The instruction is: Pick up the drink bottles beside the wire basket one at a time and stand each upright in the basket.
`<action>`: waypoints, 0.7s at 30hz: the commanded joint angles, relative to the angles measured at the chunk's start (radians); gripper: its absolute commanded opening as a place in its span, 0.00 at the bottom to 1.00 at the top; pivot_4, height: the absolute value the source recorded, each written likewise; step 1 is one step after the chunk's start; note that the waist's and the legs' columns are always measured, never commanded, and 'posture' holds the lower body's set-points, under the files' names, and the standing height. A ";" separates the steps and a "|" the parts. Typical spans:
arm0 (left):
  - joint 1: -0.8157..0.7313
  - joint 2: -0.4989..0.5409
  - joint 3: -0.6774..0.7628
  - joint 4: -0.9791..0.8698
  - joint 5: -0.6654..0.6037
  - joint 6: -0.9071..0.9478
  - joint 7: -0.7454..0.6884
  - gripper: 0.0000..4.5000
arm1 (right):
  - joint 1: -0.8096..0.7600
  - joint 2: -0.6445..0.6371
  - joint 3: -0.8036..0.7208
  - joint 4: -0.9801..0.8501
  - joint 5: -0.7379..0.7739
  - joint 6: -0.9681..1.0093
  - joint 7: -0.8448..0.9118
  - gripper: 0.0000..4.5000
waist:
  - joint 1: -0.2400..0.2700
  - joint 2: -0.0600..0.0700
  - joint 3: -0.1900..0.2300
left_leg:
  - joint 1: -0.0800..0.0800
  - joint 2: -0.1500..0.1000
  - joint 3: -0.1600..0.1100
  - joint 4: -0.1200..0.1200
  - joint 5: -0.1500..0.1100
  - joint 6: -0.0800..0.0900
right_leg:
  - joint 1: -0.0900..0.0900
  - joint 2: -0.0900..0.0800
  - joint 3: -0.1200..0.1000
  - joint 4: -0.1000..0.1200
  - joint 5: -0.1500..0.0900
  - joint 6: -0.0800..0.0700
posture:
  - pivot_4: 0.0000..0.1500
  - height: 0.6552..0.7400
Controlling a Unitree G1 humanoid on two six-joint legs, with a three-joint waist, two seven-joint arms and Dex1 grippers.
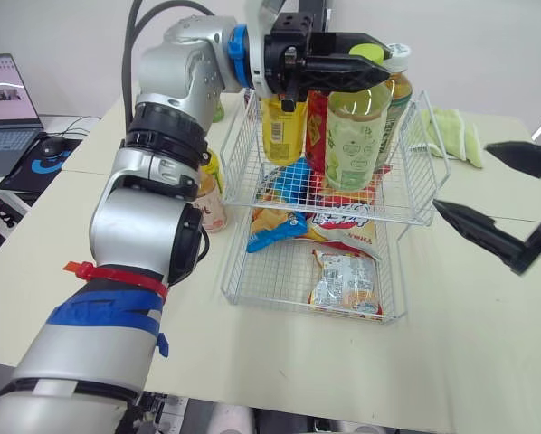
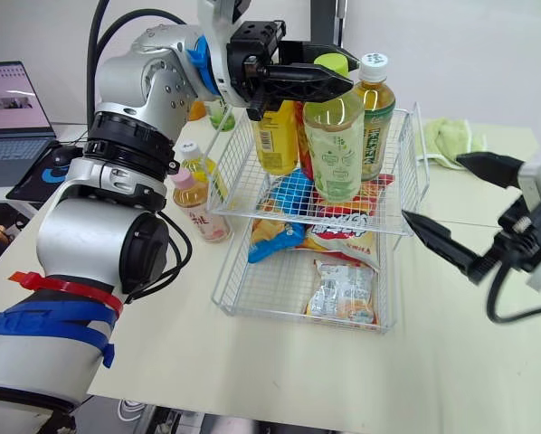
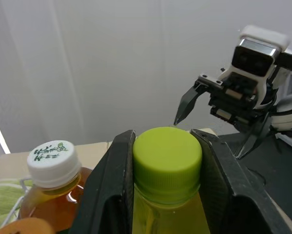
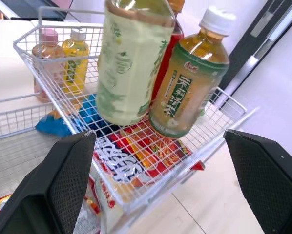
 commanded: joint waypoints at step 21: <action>0.017 -0.084 0.040 -0.149 0.028 0.012 0.067 0.70 | 0.326 -0.227 -0.106 0.050 0.351 -0.383 -0.279 1.00 | 0.001 0.000 0.000 | 0.002 -0.002 -0.003 0.001 0.000 0.000 | 0.005 0.002 0.000 -0.001 0.000 0.003 | 1.00 1.00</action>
